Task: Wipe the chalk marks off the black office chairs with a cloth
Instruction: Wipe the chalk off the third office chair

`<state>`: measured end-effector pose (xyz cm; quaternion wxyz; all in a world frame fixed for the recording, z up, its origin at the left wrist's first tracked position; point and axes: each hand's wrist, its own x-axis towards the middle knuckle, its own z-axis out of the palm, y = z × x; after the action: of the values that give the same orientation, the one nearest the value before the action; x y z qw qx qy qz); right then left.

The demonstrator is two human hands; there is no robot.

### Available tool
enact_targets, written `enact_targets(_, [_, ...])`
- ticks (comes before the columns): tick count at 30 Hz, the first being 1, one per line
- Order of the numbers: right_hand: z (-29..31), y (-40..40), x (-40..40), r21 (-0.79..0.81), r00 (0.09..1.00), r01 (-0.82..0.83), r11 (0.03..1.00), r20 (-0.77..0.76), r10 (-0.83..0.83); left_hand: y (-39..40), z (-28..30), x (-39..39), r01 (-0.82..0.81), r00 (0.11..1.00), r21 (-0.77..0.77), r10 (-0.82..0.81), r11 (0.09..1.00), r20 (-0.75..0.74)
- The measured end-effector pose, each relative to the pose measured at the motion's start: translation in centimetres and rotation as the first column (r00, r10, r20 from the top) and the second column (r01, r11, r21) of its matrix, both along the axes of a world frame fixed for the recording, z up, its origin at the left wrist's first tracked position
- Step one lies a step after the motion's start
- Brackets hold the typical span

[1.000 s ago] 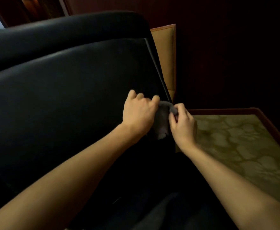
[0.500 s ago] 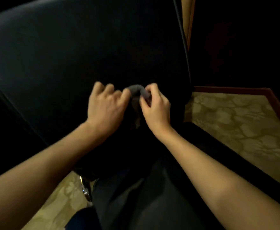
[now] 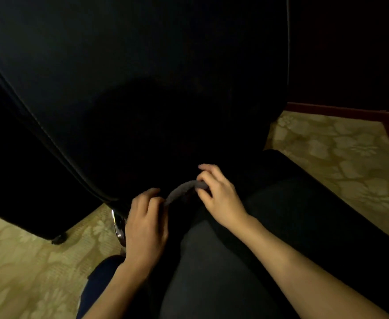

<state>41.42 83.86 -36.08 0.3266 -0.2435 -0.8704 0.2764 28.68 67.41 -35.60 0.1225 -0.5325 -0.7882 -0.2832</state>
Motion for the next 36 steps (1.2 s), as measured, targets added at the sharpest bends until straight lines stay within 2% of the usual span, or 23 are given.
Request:
enact_targets(3, [-2.5, -1.4, 1.1, 0.23, 0.954, -0.247, 0.941, 0.23, 0.194, -2.5, -3.3, 0.7, 0.213, 0.977, -0.23, -0.207, 0.95, 0.049])
enact_targets(5, [-3.8, -1.8, 2.9, 0.266, 0.896, -0.387, 0.883, 0.335, 0.291, -3.9, -4.3, 1.3, 0.292, 0.956, -0.324, -0.272, 0.9, 0.106])
enact_targets(12, [-4.3, 0.1, 8.1, 0.33, 0.857, -0.439, 0.836, 0.434, 0.279, -1.3, -4.2, 5.3, 0.26, 0.966, -0.377, -0.24, 0.889, 0.1])
enact_targets(14, [-4.2, 2.4, 8.3, 0.331, 0.865, -0.395, 0.857, 0.449, 0.225, 2.0, -4.6, 5.2, 0.281, 0.96, -0.366, -0.254, 0.887, 0.12])
enact_targets(18, [-3.0, 7.8, 7.0, 0.27, 0.852, -0.155, 0.95, 0.523, -0.009, 10.5, -3.5, 5.1, 0.234, 0.96, -0.356, -0.157, 0.905, 0.23])
enact_targets(21, [-2.5, 9.4, 5.0, 0.256, 0.851, -0.056, 0.965, 0.518, -0.088, 14.3, -2.8, 5.4, 0.122, 0.976, -0.378, -0.042, 0.918, 0.212])
enact_targets(24, [-2.6, 9.9, 4.2, 0.274, 0.862, -0.018, 0.962, 0.491, -0.124, 15.7, -2.5, 5.7, 0.095, 0.973, -0.357, -0.01, 0.929, 0.233])
enact_targets(27, [-2.5, 11.8, 6.1, 0.306, 0.85, 0.057, 0.95, 0.484, -0.207, 18.4, -2.5, 6.9, 0.142, 0.963, -0.377, -0.04, 0.915, 0.268])
enact_targets(31, [-1.7, 15.1, 9.8, 0.308, 0.756, 0.191, 0.932, 0.559, -0.34, 23.3, -2.1, 8.8, 0.232, 0.942, -0.387, -0.107, 0.892, 0.318])
enact_targets(36, [-2.0, 13.7, 11.0, 0.278, 0.759, 0.25, 0.928, 0.538, -0.365, 23.6, -2.4, 8.8, 0.322, 0.928, -0.381, -0.21, 0.867, 0.308])
